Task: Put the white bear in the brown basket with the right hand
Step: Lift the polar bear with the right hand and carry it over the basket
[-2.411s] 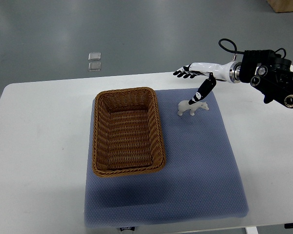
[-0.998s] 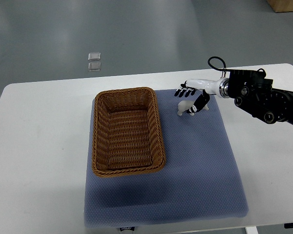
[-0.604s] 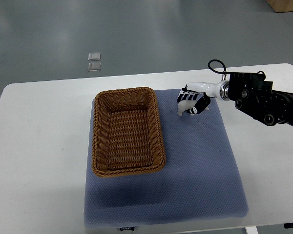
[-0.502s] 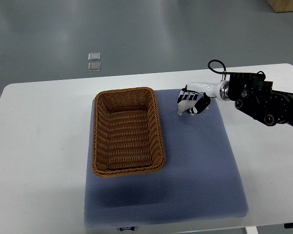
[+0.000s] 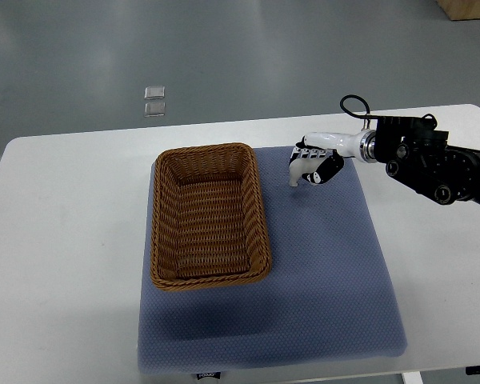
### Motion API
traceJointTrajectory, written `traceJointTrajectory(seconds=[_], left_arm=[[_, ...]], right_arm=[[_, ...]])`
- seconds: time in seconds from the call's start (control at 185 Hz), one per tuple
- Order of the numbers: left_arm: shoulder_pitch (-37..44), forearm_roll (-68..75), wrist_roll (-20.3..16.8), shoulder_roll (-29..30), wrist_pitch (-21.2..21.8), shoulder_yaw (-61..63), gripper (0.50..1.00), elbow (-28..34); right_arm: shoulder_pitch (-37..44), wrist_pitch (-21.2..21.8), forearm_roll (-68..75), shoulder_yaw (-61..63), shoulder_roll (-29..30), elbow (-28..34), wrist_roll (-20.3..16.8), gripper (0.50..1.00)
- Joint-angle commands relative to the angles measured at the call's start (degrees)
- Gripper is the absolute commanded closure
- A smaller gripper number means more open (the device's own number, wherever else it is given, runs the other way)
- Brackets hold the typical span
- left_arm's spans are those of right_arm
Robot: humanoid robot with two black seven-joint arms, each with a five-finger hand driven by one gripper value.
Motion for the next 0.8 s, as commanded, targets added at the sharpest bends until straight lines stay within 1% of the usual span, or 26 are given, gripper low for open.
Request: traceJointTrajectory(seconds=[0.0,0.124,0.27,0.372,0.453,0.62,0.793], left_arm=[[0.0,0.02,0.0,0.0,0.0,0.0,0.5,0.0],[0.0,0.02,0.0,0.0,0.0,0.0,0.5,0.0],[0.0,-0.07,0.0,0.0,0.0,0.0,0.5,0.0],[0.0,0.02,0.0,0.0,0.0,0.0,0.5,0.0],[0.0,-0.07,0.0,0.0,0.0,0.0,0.5,0.0],[0.0,0.02,0.0,0.0,0.0,0.0,0.5,0.0],[0.0,0.02,0.0,0.0,0.0,0.0,0.5,0.0]], right_arm=[[0.89,0.0,0.19,0.55,-1.23,0.82,1.27,1.0],[4.05,0.0,0.63,0.63,-2.2,2.4,2.76,1.0],[7.31,0.0,0.63,0.72,-2.11,6.44,4.25,1.0],[9.06,0.0,0.46,0.72,-1.05,8.64,4.7,1.0],[9.68,0.0,0.46,0.72,-0.79,9.26,4.87,1.0],[9.59,-0.08,0.02,0.63,3.96,9.79,6.28,1.0],[9.06,-2.19,-2.88,-0.25,8.0,9.79,6.28,1.0]])
